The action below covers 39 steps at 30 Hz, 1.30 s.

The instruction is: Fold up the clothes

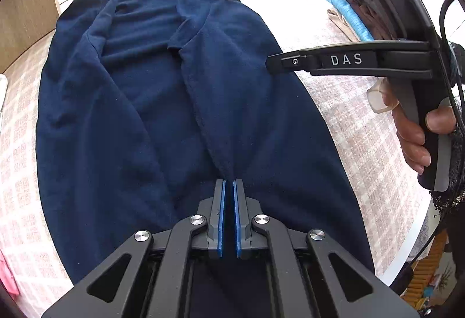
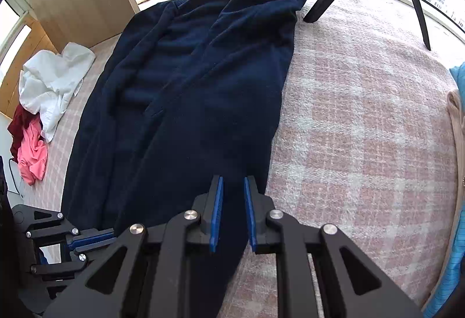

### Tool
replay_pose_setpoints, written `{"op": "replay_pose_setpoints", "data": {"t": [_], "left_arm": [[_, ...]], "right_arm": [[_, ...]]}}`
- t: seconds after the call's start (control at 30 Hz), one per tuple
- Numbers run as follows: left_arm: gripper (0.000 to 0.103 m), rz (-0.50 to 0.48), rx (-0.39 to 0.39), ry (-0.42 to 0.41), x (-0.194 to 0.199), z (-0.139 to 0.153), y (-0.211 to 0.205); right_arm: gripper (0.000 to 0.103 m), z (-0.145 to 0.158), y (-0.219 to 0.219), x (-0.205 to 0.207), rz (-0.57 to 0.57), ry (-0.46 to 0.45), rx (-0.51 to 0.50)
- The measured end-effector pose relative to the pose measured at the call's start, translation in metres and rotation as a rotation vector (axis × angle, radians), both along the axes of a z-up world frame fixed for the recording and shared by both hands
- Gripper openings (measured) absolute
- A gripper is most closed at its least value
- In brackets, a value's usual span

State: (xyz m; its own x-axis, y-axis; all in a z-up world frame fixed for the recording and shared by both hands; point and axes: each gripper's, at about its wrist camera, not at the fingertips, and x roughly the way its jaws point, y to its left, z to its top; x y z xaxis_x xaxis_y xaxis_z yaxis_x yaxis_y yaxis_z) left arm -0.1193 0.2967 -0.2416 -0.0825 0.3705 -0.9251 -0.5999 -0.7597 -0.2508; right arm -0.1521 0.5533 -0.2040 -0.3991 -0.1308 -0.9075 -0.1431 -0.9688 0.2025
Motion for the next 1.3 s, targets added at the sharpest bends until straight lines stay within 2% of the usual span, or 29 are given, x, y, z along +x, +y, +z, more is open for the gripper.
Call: {"op": "replay_pose_setpoints", "data": {"t": [0.03,0.1,0.17,0.27,0.3,0.43,0.5,0.57,0.63,0.7,0.83,0.9,0.97,1.0,1.03,1.1,1.17,1.2,1.3], "left_arm": [[0.015,0.009,0.016,-0.015,-0.002,0.002,-0.003],[0.021,0.024,0.043,0.012,-0.002,0.012,-0.011],[0.023,0.028,0.049,0.050,0.000,0.021,-0.017],[0.023,0.009,0.065,0.054,0.006,0.034,-0.028],[0.023,-0.001,0.080,0.047,0.008,0.039,-0.033],[0.023,-0.029,0.128,0.013,0.036,0.056,-0.050],[0.023,-0.031,0.140,-0.012,0.053,0.062,-0.070],[0.023,-0.023,0.149,-0.040,0.073,0.065,-0.094],[0.027,-0.005,0.152,-0.077,0.093,0.064,-0.120],[0.027,0.011,0.140,-0.111,0.113,0.058,-0.141],[0.027,0.021,0.146,-0.132,0.138,0.052,-0.165],[0.027,0.024,0.150,-0.140,0.149,0.048,-0.177],[0.028,0.025,0.144,-0.140,0.160,0.045,-0.185],[0.028,0.023,0.130,-0.132,0.163,0.042,-0.187],[0.028,0.020,0.117,-0.127,0.168,0.041,-0.191],[0.028,0.011,0.092,-0.120,0.178,0.039,-0.199],[0.032,0.012,0.079,-0.125,0.186,0.038,-0.207],[0.036,0.021,0.079,-0.143,0.190,0.036,-0.211],[0.037,0.027,0.068,-0.208,0.205,0.028,-0.216]], "right_arm": [[0.015,0.003,-0.003,0.001,0.003,0.008,0.022],[0.015,0.009,-0.010,0.005,0.023,0.029,0.032],[0.015,0.009,-0.020,0.009,0.069,0.021,0.022],[0.016,-0.004,-0.029,0.008,0.078,-0.043,0.189],[0.015,-0.001,-0.028,0.011,0.068,-0.034,0.191],[0.015,0.028,-0.037,0.047,0.087,0.030,0.051],[0.015,0.037,-0.057,0.073,0.118,0.066,-0.056],[0.015,0.032,-0.088,0.093,0.157,0.056,-0.132],[0.015,0.023,-0.121,0.106,0.184,0.039,-0.148],[0.015,0.015,-0.146,0.111,0.191,0.049,-0.108],[0.018,-0.008,-0.159,0.109,0.119,0.011,-0.144],[0.018,-0.010,-0.164,0.110,0.163,-0.054,-0.293],[0.018,-0.001,-0.167,0.120,0.166,-0.035,-0.258],[0.018,0.003,-0.166,0.127,0.143,-0.029,-0.200],[0.018,0.006,-0.161,0.135,0.109,-0.029,-0.190],[0.018,0.011,-0.146,0.161,0.020,-0.024,-0.240],[0.019,0.015,-0.139,0.196,-0.052,-0.024,-0.207],[0.022,0.017,-0.135,0.214,-0.088,-0.025,-0.186],[0.026,0.011,-0.138,0.273,-0.186,-0.071,-0.144]]}}
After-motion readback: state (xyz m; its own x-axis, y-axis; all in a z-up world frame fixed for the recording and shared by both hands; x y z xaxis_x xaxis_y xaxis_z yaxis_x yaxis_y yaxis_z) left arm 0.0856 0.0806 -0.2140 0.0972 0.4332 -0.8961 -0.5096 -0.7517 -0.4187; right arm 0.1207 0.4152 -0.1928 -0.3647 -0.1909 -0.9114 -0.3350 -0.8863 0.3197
